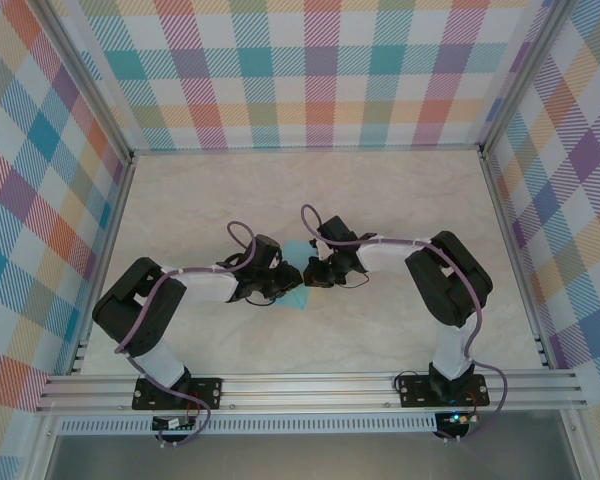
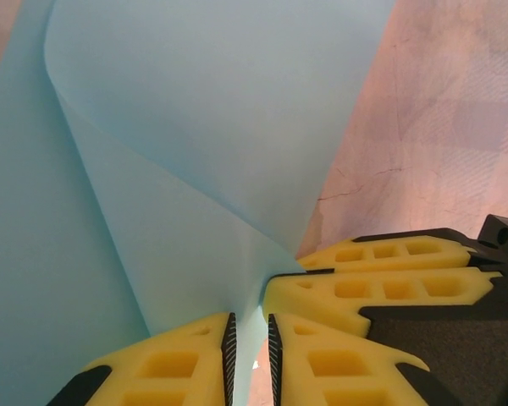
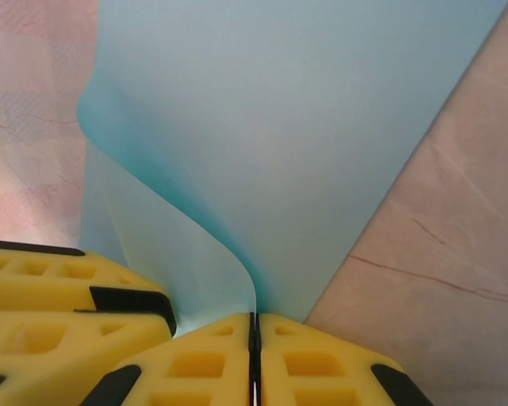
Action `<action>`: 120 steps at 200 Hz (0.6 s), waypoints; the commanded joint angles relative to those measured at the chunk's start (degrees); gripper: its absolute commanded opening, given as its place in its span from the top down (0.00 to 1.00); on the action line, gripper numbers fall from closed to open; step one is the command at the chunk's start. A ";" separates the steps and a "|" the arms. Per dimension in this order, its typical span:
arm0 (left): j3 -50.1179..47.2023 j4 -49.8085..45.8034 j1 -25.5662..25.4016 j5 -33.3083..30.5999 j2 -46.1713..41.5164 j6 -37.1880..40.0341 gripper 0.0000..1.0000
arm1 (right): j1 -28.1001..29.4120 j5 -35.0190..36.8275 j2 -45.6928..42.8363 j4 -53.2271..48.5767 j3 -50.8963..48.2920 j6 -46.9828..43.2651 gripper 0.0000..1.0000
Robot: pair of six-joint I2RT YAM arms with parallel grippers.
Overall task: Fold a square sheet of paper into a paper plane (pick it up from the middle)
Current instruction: Fold the triangle a second time at the center of the table.
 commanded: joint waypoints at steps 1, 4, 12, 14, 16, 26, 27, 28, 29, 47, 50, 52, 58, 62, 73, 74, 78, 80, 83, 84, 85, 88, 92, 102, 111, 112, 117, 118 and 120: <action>-0.47 0.52 -0.60 -0.18 -2.36 -0.31 0.78 | 0.11 1.27 2.07 -1.30 1.40 -1.78 0.90; -0.56 0.57 -0.60 -0.20 -2.45 -0.39 0.78 | 0.11 1.27 2.14 -1.32 1.51 -1.80 0.90; -0.94 0.61 -0.60 -0.32 -2.86 -0.49 0.77 | 0.11 1.35 2.25 -1.66 1.71 -1.87 0.90; -1.11 0.61 -0.56 -0.36 -3.01 -0.52 0.77 | 0.11 1.35 2.30 -1.72 1.78 -1.88 0.90; -1.24 0.61 -0.59 -0.44 -3.12 -0.57 0.76 | 0.11 1.35 2.33 -1.75 1.86 -1.88 0.90; -1.89 0.61 -0.59 -0.62 -3.80 -0.67 0.75 | 0.11 1.33 2.42 -1.90 1.88 -2.02 0.90; -1.91 0.61 -0.60 -0.59 -3.88 -0.71 0.74 | 0.11 1.34 2.43 -1.96 1.89 -1.99 0.90; -1.96 0.61 -0.60 -0.66 -3.93 -0.74 0.74 | 0.11 1.35 2.43 -1.95 1.89 -1.98 0.90; -2.08 0.61 -0.60 -0.69 -4.04 -0.75 0.74 | 0.11 1.35 2.43 -1.99 1.93 -2.02 0.90; -3.65 0.53 -0.61 -1.15 -5.15 -1.19 0.70 | 0.11 1.44 2.53 -2.48 2.21 -2.14 0.90; -3.82 0.61 -0.60 -1.17 -5.29 -1.34 0.70 | 0.11 1.44 2.56 -2.45 2.24 -2.15 0.90; -4.05 0.68 -0.60 -1.23 -5.42 -1.37 0.69 | 0.06 1.44 2.59 -2.51 2.28 -2.19 0.90; -4.49 0.61 -0.60 -1.33 -5.70 -1.46 0.69 | 0.08 1.44 2.62 -2.53 2.33 -2.23 0.90; -4.78 0.61 -0.60 -1.37 -5.81 -1.53 0.68 | 0.10 1.44 2.67 -2.64 2.41 -2.29 0.90; -5.26 0.59 -0.60 -1.43 -5.82 -1.71 0.68 | 0.11 1.30 2.63 -2.71 2.47 -2.32 0.90; -5.31 0.60 -0.65 -1.43 -5.75 -1.72 0.68 | 0.11 1.33 2.62 -2.68 2.49 -2.32 0.90; -5.42 0.57 -0.67 -1.43 -5.64 -1.75 0.68 | 0.11 1.31 2.61 -2.72 2.52 -2.37 0.90; -5.46 0.53 -0.66 -1.43 -5.57 -1.80 0.68 | 0.11 1.32 2.61 -2.73 2.53 -2.34 0.90; -5.53 0.48 -0.68 -1.43 -5.43 -1.81 0.68 | 0.10 1.27 2.61 -2.69 2.51 -2.34 0.90; -5.53 0.46 -0.69 -1.43 -5.41 -1.81 0.68 | 0.10 1.27 2.61 -2.67 2.55 -2.37 0.90; -5.57 0.40 -0.69 -1.43 -5.35 -1.81 0.68 | 0.10 1.31 2.65 -2.70 2.53 -2.39 0.90; -5.60 0.24 -0.69 -1.50 -5.23 -1.82 0.68 | 0.11 1.35 2.61 -2.71 2.59 -2.41 0.90; -5.69 0.11 -0.69 -1.64 -5.08 -1.82 0.68 | 0.11 1.35 2.63 -2.74 2.59 -2.49 0.90; -5.93 -0.08 -0.69 -1.78 -4.85 -1.98 0.67 | 0.11 1.35 2.58 -2.75 2.68 -2.48 0.90; -6.14 -0.31 -0.69 -1.94 -4.68 -1.95 0.67 | 0.11 1.27 2.43 -2.69 2.73 -2.49 0.90; -6.14 -0.33 -0.69 -1.95 -4.68 -1.92 0.67 | 0.11 1.27 2.43 -2.71 2.70 -2.50 0.90; -6.15 -0.71 -0.69 -2.02 -4.65 -1.90 0.67 | 0.11 1.27 2.35 -2.58 2.77 -2.57 0.90; -6.15 -0.75 -0.69 -2.08 -4.66 -1.86 0.67 | 0.11 1.27 2.30 -2.57 2.77 -2.53 0.90; -6.08 -0.85 -0.69 -2.12 -4.67 -1.89 0.67 | 0.11 1.27 2.33 -2.49 2.77 -2.57 0.90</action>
